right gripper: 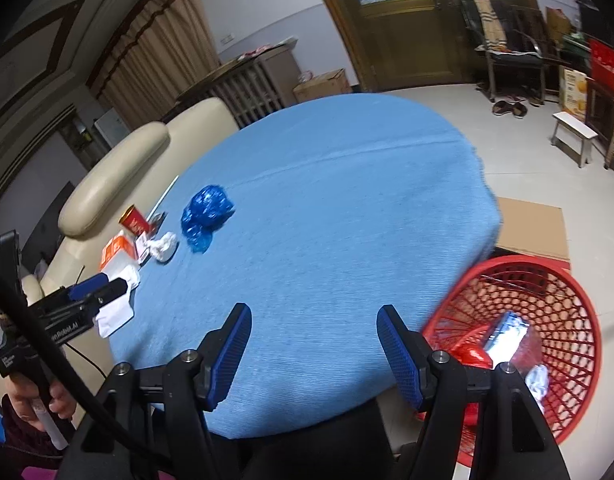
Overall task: Collect trash
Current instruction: 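Move both tools back over the table toward the blue bag and white paper, then grasp the blue plastic bag with the right gripper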
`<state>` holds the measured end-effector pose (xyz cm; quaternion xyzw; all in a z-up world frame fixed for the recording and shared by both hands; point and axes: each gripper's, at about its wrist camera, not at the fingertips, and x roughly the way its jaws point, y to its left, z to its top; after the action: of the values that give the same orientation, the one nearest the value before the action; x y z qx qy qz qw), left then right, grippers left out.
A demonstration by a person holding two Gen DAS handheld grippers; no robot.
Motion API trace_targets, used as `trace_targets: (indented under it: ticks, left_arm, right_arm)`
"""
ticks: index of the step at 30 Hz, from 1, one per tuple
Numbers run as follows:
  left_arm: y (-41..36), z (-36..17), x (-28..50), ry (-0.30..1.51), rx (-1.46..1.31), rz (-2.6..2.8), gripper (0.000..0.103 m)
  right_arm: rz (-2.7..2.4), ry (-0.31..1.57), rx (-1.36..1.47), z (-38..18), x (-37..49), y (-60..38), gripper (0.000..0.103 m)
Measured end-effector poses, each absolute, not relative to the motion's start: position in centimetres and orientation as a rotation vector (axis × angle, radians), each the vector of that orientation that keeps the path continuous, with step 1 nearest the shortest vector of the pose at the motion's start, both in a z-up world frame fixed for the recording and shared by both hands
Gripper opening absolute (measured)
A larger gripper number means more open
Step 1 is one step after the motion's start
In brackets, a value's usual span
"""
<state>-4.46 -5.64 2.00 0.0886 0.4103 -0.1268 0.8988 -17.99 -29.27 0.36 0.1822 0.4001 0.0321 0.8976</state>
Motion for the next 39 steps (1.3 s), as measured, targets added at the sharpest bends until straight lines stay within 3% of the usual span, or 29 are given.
trace_targets:
  ticks: [15, 39]
  left_arm:
    - [0.2, 0.7, -2.5, 0.881, 0.101, -0.157, 0.061]
    - [6.9, -2.0, 0.0, 0.943, -0.003, -0.045, 0.061]
  right_arm:
    - [0.178, 0.853, 0.26, 1.3, -12.1, -22.0, 0.069]
    - [0.267, 0.899, 0.303, 2.0, -2.8, -16.0, 0.069]
